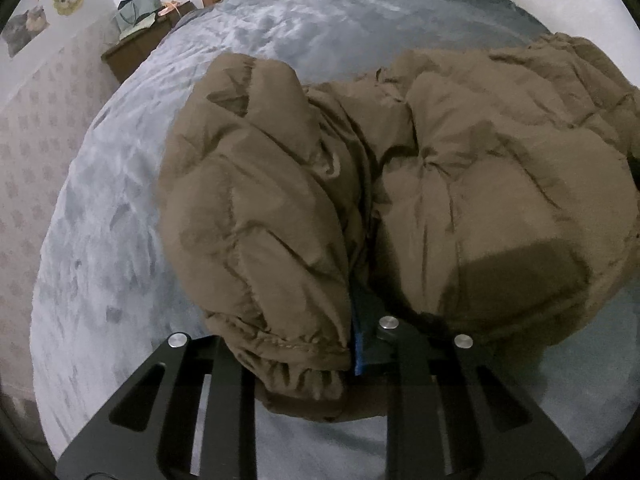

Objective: Fold large clothes

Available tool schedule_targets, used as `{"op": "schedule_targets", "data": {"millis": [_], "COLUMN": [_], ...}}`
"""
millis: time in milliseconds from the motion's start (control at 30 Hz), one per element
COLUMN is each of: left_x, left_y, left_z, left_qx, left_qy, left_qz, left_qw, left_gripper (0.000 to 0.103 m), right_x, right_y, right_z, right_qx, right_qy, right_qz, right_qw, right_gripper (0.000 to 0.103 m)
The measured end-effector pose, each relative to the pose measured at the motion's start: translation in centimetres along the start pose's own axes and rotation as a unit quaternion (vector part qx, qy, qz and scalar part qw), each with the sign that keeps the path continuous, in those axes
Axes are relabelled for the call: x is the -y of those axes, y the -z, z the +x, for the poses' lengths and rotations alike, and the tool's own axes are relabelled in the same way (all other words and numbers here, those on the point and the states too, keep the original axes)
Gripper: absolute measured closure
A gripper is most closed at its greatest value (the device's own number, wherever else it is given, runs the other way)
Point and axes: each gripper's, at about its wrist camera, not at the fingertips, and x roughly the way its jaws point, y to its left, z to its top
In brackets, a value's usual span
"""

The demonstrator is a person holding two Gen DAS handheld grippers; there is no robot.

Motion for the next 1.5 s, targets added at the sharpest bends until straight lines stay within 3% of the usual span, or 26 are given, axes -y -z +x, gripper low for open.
{"op": "schedule_targets", "data": {"millis": [333,600,1000,1367,1500], "left_x": [1.7,3.9,2.5,1.6,2.5], "left_y": [4.3,9.0,11.1,14.8,14.6], "left_z": [-3.7,-7.1,-7.1,-7.1,-6.6], "left_qx": [0.02,0.034,0.023,0.023,0.024], "left_qy": [0.024,0.035,0.025,0.023,0.023], "left_qz": [0.004,0.023,0.015,0.007,0.006], "left_qw": [0.9995,0.9986,0.9993,0.9994,0.9994], "left_gripper": [0.084,0.084,0.081,0.075,0.074], "right_x": [2.0,3.7,5.2,5.3,5.3], "right_y": [3.6,9.6,15.4,15.4,15.3], "right_z": [-6.2,-10.6,-8.9,-8.1,-7.7], "right_qx": [0.026,0.022,-0.024,-0.031,-0.03], "right_qy": [0.024,0.051,0.05,0.042,0.041], "right_qz": [-0.003,-0.013,0.004,0.011,0.019], "right_qw": [0.999,0.998,0.998,0.999,0.999], "right_gripper": [0.076,0.077,0.077,0.074,0.074]}}
